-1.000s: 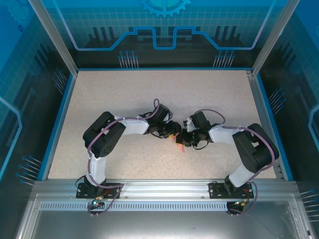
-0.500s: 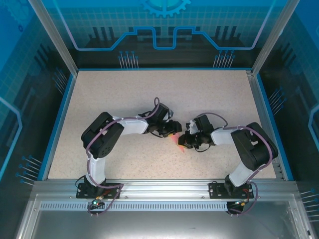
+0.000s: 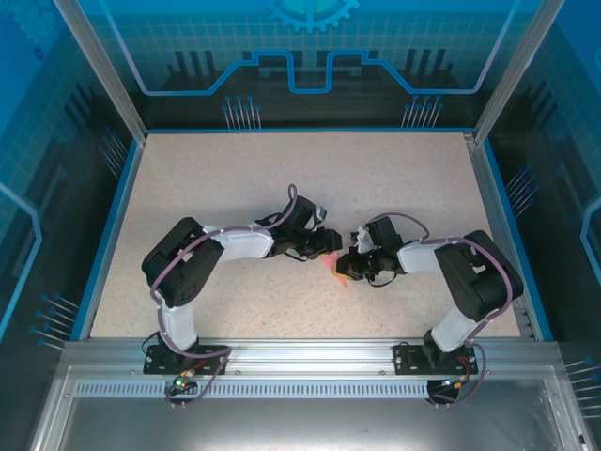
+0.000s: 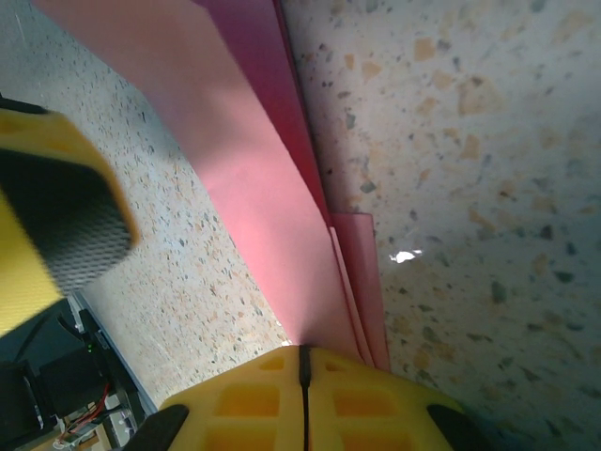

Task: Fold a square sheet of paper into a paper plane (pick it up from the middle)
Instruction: Fold the wing for the fifth time at the center of the table.

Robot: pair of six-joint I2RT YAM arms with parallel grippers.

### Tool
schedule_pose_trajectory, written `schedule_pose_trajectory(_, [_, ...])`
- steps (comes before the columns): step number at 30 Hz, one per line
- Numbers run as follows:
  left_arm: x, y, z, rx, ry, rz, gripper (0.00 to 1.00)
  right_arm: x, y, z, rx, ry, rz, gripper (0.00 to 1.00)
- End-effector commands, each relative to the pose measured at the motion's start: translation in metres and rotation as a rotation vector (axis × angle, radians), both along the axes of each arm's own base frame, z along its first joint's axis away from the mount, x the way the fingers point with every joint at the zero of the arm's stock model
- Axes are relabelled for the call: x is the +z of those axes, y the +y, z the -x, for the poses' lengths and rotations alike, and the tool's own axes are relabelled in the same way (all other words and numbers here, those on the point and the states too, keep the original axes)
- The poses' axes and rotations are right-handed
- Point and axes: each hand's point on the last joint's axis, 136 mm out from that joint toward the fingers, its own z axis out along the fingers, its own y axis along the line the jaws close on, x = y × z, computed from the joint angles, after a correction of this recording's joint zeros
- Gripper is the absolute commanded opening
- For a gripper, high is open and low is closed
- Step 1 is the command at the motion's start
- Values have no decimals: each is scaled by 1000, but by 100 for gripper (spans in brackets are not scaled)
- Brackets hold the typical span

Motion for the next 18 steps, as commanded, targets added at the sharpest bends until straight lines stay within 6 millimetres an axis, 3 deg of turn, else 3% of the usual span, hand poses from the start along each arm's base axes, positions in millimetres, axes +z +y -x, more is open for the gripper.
schedule_pose_trajectory(1, [-22,2,-1,26,18,-34,43,-43,-30,31,-48,165,156,6])
schedule_pose_trajectory(6, [-41,20,-11,99,25,-115,41,-44,-33,32,-50,173,157,6])
schedule_pose_trajectory(18, [-51,59,-41,199,43,-154,41,-46,-36,36,-38,185,160,6])
